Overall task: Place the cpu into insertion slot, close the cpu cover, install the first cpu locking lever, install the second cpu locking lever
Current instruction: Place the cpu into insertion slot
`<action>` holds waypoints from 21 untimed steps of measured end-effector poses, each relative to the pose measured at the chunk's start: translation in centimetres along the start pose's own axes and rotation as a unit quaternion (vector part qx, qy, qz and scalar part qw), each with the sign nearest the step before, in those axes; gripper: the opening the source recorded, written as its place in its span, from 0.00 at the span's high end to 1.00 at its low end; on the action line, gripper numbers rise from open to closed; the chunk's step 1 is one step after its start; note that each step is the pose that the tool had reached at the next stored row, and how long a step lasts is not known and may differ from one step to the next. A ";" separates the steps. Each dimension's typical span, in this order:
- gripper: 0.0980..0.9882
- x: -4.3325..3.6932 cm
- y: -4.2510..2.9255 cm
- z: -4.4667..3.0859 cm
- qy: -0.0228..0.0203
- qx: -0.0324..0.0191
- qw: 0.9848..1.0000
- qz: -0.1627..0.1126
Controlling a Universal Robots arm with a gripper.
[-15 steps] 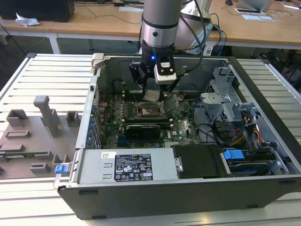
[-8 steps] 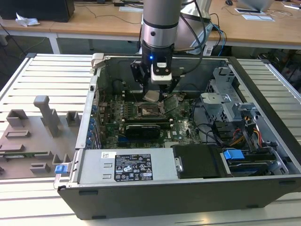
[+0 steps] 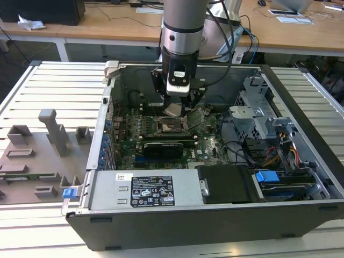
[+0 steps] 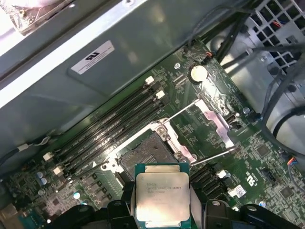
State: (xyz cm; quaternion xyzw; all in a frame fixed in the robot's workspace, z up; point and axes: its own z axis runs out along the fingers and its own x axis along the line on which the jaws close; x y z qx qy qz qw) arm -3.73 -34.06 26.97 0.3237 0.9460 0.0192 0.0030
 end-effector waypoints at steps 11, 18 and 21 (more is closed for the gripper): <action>0.50 0.00 0.00 0.09 -0.004 0.001 0.997 0.079; 0.50 0.00 -0.01 0.16 -0.007 0.002 0.991 0.137; 0.50 0.00 -0.01 0.19 -0.009 0.002 0.986 0.165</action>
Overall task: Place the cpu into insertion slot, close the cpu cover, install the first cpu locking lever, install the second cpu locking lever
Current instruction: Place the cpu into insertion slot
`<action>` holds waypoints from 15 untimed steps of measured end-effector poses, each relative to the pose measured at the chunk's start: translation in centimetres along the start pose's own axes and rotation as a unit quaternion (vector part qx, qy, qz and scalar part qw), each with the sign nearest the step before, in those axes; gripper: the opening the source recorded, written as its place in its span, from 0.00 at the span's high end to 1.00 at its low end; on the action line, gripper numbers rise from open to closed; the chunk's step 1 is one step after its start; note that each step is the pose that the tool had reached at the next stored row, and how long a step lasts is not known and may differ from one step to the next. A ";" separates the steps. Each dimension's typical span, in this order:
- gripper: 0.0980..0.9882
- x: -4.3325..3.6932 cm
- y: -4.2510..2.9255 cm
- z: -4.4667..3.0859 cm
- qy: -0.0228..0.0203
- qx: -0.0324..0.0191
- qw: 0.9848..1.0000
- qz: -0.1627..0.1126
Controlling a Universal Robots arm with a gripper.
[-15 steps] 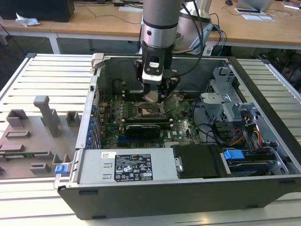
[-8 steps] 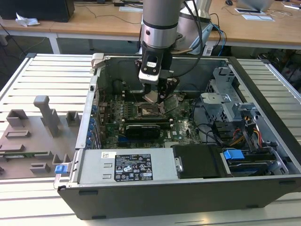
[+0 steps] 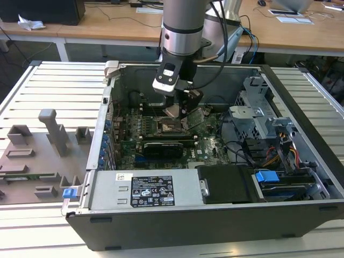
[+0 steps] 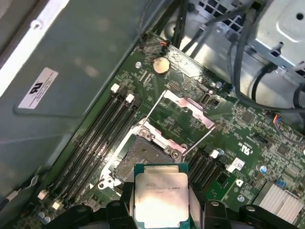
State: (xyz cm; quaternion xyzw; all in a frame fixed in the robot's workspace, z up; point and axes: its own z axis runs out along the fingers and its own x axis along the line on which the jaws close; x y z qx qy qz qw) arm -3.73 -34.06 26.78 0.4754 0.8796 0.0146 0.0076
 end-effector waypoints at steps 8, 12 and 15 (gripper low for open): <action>0.50 0.00 0.00 0.09 -0.004 0.001 0.997 0.074; 0.50 0.00 0.00 0.13 -0.007 0.002 0.993 0.115; 0.50 0.00 -0.01 0.16 -0.009 0.003 0.989 0.145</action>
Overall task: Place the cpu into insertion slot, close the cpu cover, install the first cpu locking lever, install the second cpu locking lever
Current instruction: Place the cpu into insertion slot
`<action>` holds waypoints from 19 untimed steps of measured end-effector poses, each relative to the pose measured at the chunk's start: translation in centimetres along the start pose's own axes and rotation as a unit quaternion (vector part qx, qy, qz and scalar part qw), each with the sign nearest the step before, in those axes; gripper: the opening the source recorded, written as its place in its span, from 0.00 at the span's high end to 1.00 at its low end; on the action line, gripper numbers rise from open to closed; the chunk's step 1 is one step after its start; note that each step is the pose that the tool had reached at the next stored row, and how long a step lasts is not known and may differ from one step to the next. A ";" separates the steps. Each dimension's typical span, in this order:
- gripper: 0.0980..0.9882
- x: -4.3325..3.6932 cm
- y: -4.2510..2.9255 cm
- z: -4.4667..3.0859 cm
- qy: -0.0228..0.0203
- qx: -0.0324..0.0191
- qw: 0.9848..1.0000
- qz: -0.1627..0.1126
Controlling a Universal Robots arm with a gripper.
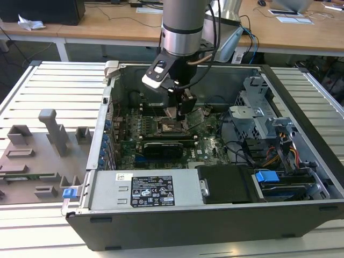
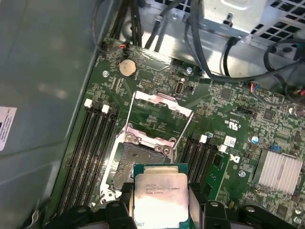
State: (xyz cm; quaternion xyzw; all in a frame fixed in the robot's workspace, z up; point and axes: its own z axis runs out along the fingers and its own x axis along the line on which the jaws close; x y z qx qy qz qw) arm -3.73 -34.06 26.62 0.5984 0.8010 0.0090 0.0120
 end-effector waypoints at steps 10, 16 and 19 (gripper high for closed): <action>0.50 0.00 0.00 0.07 -0.005 0.002 0.997 0.076; 0.50 0.00 0.00 0.10 -0.008 0.002 0.993 0.116; 0.50 0.00 0.00 0.13 -0.010 0.003 0.989 0.149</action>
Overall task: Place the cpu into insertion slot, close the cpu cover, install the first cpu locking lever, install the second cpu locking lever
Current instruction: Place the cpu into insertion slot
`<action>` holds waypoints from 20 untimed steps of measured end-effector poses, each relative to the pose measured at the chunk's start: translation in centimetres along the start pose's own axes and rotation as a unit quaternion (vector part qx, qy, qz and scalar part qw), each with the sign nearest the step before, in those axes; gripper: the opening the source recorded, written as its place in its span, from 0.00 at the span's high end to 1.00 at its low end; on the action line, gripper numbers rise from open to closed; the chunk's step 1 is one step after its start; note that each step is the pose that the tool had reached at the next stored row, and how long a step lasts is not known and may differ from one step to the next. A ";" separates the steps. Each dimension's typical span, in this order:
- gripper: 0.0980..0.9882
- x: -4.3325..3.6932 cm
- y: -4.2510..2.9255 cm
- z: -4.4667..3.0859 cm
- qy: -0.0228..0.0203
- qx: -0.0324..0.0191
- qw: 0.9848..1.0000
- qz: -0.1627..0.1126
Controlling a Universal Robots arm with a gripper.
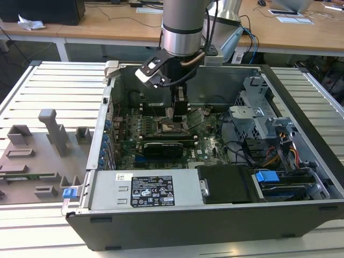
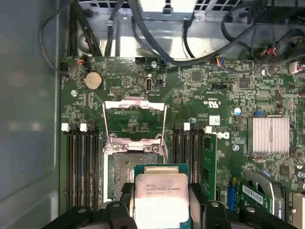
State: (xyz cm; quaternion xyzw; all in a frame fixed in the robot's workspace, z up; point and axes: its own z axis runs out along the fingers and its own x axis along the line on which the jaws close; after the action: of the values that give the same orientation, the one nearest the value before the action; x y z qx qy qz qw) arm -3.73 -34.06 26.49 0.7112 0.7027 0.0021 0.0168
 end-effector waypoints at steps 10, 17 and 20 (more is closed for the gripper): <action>0.50 0.00 0.00 0.05 -0.005 0.001 0.998 0.067; 0.50 0.00 0.00 0.08 -0.008 0.002 0.994 0.112; 0.50 0.00 0.00 0.09 -0.009 0.003 0.992 0.127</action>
State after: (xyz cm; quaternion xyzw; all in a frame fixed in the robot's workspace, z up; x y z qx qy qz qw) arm -3.73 -34.06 26.40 0.7949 0.6064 -0.0039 0.0208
